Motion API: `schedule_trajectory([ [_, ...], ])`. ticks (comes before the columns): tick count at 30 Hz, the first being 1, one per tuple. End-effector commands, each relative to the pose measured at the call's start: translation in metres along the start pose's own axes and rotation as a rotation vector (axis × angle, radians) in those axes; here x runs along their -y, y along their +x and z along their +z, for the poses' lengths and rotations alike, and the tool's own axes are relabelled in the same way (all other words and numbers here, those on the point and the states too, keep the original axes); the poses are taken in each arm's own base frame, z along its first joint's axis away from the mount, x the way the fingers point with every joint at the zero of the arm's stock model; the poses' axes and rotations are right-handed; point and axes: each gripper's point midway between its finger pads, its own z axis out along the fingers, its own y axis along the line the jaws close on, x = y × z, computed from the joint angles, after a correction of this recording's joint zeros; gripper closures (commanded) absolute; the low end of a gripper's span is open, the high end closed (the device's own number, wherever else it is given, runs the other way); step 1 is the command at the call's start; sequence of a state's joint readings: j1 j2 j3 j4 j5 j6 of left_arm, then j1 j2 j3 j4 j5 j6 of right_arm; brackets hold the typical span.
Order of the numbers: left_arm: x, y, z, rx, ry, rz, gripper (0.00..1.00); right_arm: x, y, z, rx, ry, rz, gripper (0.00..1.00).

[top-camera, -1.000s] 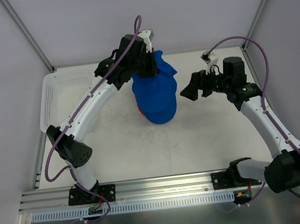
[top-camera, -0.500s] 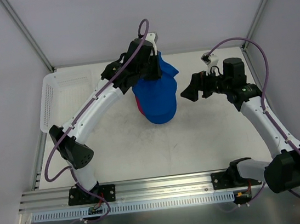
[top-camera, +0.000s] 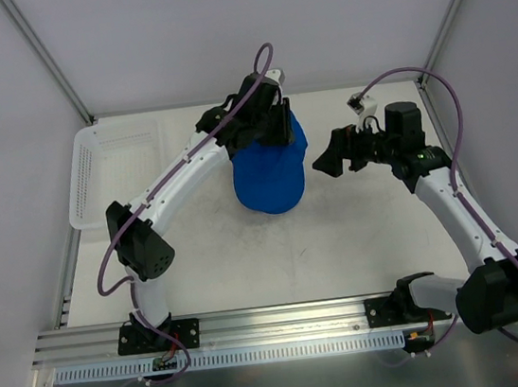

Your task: Stack the hats

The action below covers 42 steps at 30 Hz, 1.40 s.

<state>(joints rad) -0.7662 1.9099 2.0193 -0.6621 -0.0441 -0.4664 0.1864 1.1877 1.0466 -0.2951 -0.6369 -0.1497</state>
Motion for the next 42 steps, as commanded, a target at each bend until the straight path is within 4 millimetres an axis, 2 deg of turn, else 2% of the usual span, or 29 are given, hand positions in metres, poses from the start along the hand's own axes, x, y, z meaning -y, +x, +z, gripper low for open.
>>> schedule_trajectory([
  [1,0.020,-0.015,-0.010,0.037,0.073,-0.023,0.68,0.004,-0.007,0.002,0.020,0.002,-0.019,0.01],
  [5,0.026,-0.027,-0.020,0.072,0.092,-0.025,0.55,0.008,-0.009,0.007,0.013,0.014,0.000,0.01],
  [8,0.028,-0.042,-0.040,0.122,0.112,-0.032,0.53,0.011,-0.011,0.010,0.010,0.019,0.009,0.00],
  [11,0.025,-0.063,-0.065,0.178,0.151,-0.030,0.53,0.010,-0.009,0.013,0.002,0.004,0.039,0.00],
  [12,0.025,-0.069,-0.080,0.199,0.170,-0.027,0.53,0.008,-0.007,0.014,0.001,-0.005,0.066,0.01],
  [13,0.025,-0.070,-0.088,0.198,0.197,-0.018,0.52,0.009,-0.004,0.017,0.005,-0.015,0.078,0.01],
  [14,0.012,-0.072,-0.091,0.197,0.189,-0.012,0.52,0.003,-0.003,0.018,0.011,-0.047,0.090,0.02],
  [15,0.008,-0.077,-0.110,0.222,0.206,-0.005,0.52,0.002,0.000,0.019,0.018,-0.061,0.106,0.04],
  [16,0.001,-0.076,-0.114,0.215,0.216,0.003,0.50,-0.002,-0.007,0.022,0.058,-0.083,0.131,0.05],
  [17,-0.021,-0.072,-0.114,0.187,0.218,-0.014,0.49,-0.002,0.002,0.026,0.053,-0.097,0.157,0.08],
  [19,-0.043,-0.069,-0.130,0.178,0.249,-0.037,0.48,-0.004,0.000,0.031,0.079,-0.121,0.174,0.11],
  [20,-0.065,-0.054,-0.128,0.119,0.296,-0.039,0.48,-0.003,0.003,0.034,0.071,-0.127,0.180,0.11],
  [22,-0.084,-0.039,-0.136,0.099,0.320,-0.022,0.49,0.001,0.007,0.041,0.054,-0.123,0.188,0.13],
  [23,-0.102,-0.013,-0.125,0.048,0.304,0.017,0.51,0.004,0.008,0.043,0.051,-0.116,0.186,0.15],
  [25,-0.118,0.009,-0.128,0.041,0.273,0.087,0.56,0.009,0.012,0.048,0.038,-0.107,0.189,0.19],
  [26,-0.132,0.034,-0.117,0.003,0.250,0.136,0.62,0.015,0.013,0.050,0.038,-0.084,0.182,0.23],
  [27,-0.137,0.042,-0.115,0.001,0.232,0.154,0.65,0.020,0.014,0.051,0.036,-0.061,0.177,0.33],
  [29,-0.155,0.061,-0.108,-0.020,0.168,0.172,0.71,0.039,0.022,0.054,0.020,0.038,0.188,0.41],
  [35,-0.190,0.077,-0.077,-0.068,0.054,0.242,0.81,0.093,0.045,0.055,-0.009,0.317,0.229,0.52],
  [39,-0.191,0.081,-0.059,-0.076,0.059,0.250,0.83,0.107,0.057,0.066,-0.045,0.390,0.320,0.55],
  [42,-0.188,0.080,-0.044,-0.062,0.083,0.213,0.86,0.108,0.062,0.080,-0.052,0.385,0.389,0.56],
])
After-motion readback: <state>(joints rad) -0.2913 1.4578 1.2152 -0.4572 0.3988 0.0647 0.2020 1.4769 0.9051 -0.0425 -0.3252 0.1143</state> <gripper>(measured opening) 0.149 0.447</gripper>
